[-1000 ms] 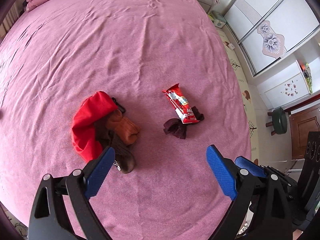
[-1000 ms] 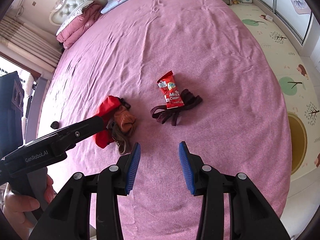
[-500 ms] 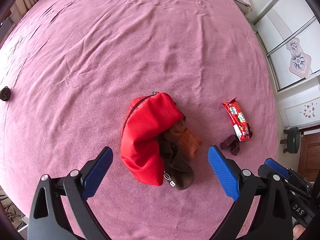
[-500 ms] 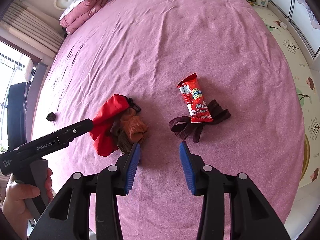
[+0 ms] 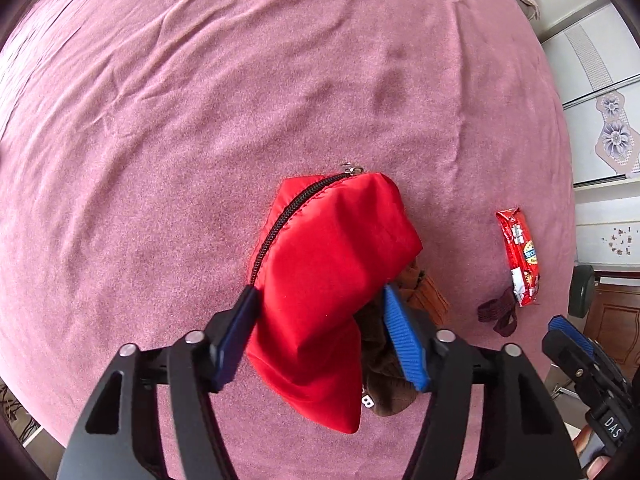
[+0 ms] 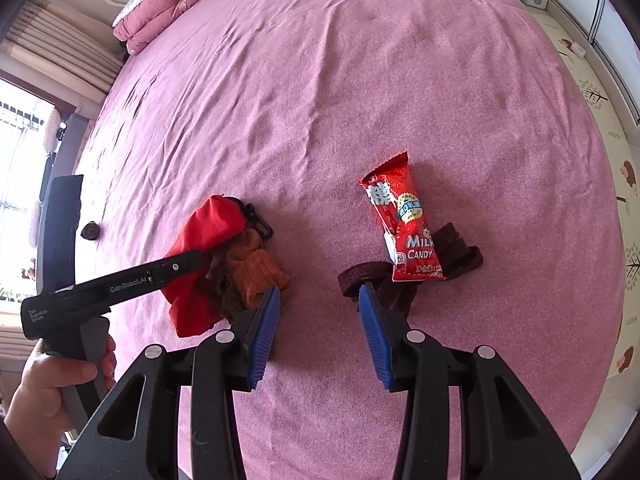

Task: Collect trash
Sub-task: 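Grasp the red zip pouch with the left tool while the right tool grasps the Milk Candy packet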

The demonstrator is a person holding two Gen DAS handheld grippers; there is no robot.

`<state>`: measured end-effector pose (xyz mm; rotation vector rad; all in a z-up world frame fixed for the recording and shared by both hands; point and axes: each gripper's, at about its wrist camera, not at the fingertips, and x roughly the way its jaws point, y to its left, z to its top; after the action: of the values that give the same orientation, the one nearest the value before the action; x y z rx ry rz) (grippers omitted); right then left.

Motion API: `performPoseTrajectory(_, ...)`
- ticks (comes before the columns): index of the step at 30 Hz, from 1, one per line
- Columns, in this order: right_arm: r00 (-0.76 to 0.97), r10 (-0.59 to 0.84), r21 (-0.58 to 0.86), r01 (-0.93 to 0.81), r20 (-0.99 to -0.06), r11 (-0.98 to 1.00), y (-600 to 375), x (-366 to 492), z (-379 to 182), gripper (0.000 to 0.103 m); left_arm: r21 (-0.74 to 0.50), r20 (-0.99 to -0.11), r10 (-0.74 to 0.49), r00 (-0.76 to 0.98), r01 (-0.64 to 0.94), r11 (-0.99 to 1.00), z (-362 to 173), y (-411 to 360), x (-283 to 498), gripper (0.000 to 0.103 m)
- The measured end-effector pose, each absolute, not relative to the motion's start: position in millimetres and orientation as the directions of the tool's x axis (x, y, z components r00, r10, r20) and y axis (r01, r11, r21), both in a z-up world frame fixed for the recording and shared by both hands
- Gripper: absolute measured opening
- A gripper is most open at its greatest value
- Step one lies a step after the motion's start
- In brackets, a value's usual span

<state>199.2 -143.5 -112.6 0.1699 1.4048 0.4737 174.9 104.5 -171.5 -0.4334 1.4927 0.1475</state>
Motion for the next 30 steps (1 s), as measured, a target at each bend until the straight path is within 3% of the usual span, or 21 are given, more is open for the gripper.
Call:
performPoseTrajectory(1,0.093,0.414,0.388,-0.216,-0.905,0.896,-144.4,203.3,-113.2,0.042,-0.191,-0.981,-0.174,0.080,-0.359,0.914,-175.0,105.4,175.9,0.056)
performPoseTrajectory(5,0.107,0.391,0.362,-0.219,-0.914,0.906,-148.2,218.5,-117.6,0.043,-0.198,-0.980,-0.184,0.073,-0.352,0.915,-178.9,107.3,177.4,0.028)
performPoseTrajectory(9,0.114,0.375,0.346,-0.214,-0.920,0.914,-152.0,233.2,-123.6,0.043,-0.207,-0.978,-0.183,0.099,-0.375,0.904,-171.1,115.2,175.2,0.017)
performPoseTrajectory(22,0.034,0.298,0.283,-0.234,-0.954,0.930,-146.1,261.8,-166.8,0.049,-0.297,-0.954,-0.246,0.169,-0.451,0.842,-148.9,144.2,170.1,0.013)
performPoseTrajectory(24,0.023,0.295,0.281,-0.242,-0.955,0.929,-142.3,261.6,-171.7,0.046,-0.299,-0.954,-0.246,0.173,-0.446,0.844,-145.1,143.1,170.1,0.013)
performPoseTrajectory(25,0.013,0.300,0.288,-0.244,-0.954,0.926,-141.1,261.3,-173.7,0.034,-0.301,-0.953,-0.249,0.174,-0.444,0.844,-143.8,141.1,169.4,0.013)
performPoseTrajectory(26,0.011,0.303,0.291,-0.244,-0.953,0.925,-140.4,260.6,-173.9,0.031,-0.304,-0.952,-0.252,0.174,-0.440,0.845,-142.8,138.9,170.3,0.013)
performPoseTrajectory(30,0.050,0.327,0.305,-0.253,-0.944,0.918,-142.4,254.5,-159.9,0.029,-0.312,-0.949,-0.260,0.179,-0.414,0.855,-133.9,129.8,169.0,0.013)
